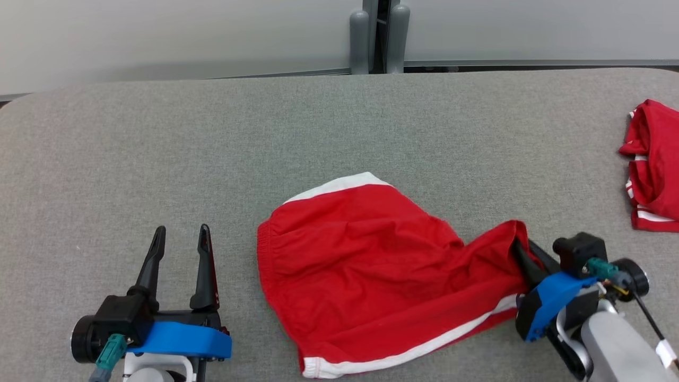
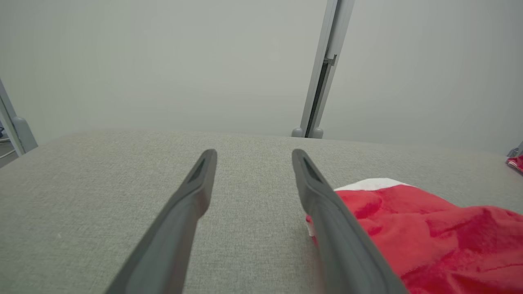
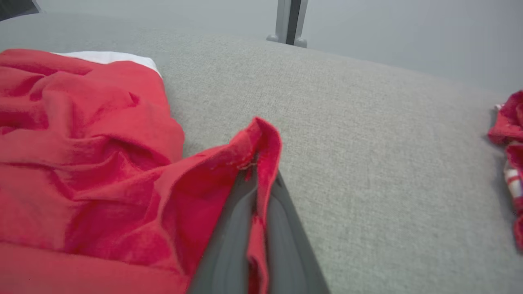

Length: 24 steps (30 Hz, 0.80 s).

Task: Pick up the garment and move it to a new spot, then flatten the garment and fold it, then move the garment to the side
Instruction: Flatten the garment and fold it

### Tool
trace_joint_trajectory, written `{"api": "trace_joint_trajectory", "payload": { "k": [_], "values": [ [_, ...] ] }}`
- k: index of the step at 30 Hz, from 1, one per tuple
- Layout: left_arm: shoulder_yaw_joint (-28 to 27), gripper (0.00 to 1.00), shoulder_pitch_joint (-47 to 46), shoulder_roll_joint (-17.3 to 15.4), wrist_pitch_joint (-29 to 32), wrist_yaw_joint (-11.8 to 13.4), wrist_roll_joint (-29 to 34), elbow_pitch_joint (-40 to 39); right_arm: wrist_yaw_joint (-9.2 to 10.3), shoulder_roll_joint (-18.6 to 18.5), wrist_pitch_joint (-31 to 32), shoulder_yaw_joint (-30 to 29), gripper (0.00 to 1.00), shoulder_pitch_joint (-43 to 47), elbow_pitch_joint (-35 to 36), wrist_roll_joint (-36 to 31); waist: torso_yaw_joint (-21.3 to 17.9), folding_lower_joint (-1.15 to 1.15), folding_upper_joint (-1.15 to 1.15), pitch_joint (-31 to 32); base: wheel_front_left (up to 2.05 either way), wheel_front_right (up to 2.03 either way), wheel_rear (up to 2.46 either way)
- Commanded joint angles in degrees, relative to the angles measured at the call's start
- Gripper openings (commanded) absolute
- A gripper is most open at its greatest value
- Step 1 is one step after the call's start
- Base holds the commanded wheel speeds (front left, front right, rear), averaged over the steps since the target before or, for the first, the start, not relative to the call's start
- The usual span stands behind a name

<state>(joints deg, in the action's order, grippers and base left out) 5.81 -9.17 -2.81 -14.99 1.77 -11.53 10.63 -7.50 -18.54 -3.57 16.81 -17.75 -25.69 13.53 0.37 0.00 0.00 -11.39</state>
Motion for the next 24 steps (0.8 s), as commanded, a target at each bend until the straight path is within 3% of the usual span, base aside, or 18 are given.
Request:
{"api": "trace_joint_trajectory", "payload": {
  "k": [1,7,8,9,10,17,24],
  "values": [
    [0.1,1.0,-0.6,-0.2,-0.3,0.1,0.0,-0.1,0.02,-0.2,-0.4,-0.2,0.0,-1.7,-0.7,-0.5,0.3,0.0,0.0,-0.5,0.0,0.0,0.0],
    [0.6,1.0,-1.7,-0.2,-0.3,0.3,-0.3,0.0,0.02,0.6,-0.5,-0.1,0.02,-8.6,-8.9,-0.3,1.1,0.0,0.0,-1.7,0.0,0.0,0.0],
    [0.7,1.0,-1.8,-0.2,-0.3,0.4,-0.3,0.0,0.02,0.6,-0.9,0.2,0.43,-9.5,-10.1,-0.4,1.2,0.0,0.0,-1.8,0.0,0.0,0.0],
    [0.7,1.0,-1.9,-0.2,-0.2,0.4,-0.4,0.0,0.02,0.7,-1.9,0.1,0.89,-10.3,-11.1,-0.2,1.3,0.0,0.0,-1.9,0.0,0.0,0.0],
    [0.7,1.0,-2.0,-0.2,-0.3,0.5,-0.4,0.0,0.02,0.7,-2.8,0.0,1.0,-10.8,-12.2,0.0,1.3,0.0,0.0,-1.9,0.0,0.0,0.0],
    [-0.1,1.0,-1.3,-0.2,-0.3,0.7,0.0,0.0,0.02,0.3,-10.3,-3.7,1.0,-11.8,-15.0,-0.5,-0.3,0.0,0.0,-1.2,0.0,0.0,0.0],
    [-1.3,1.0,-0.4,-0.2,-0.3,0.1,1.1,0.3,0.02,0.8,-11.6,-11.3,1.0,-8.6,-9.1,-3.3,-2.8,0.0,0.0,0.4,0.0,0.0,0.0]
  ]
}}
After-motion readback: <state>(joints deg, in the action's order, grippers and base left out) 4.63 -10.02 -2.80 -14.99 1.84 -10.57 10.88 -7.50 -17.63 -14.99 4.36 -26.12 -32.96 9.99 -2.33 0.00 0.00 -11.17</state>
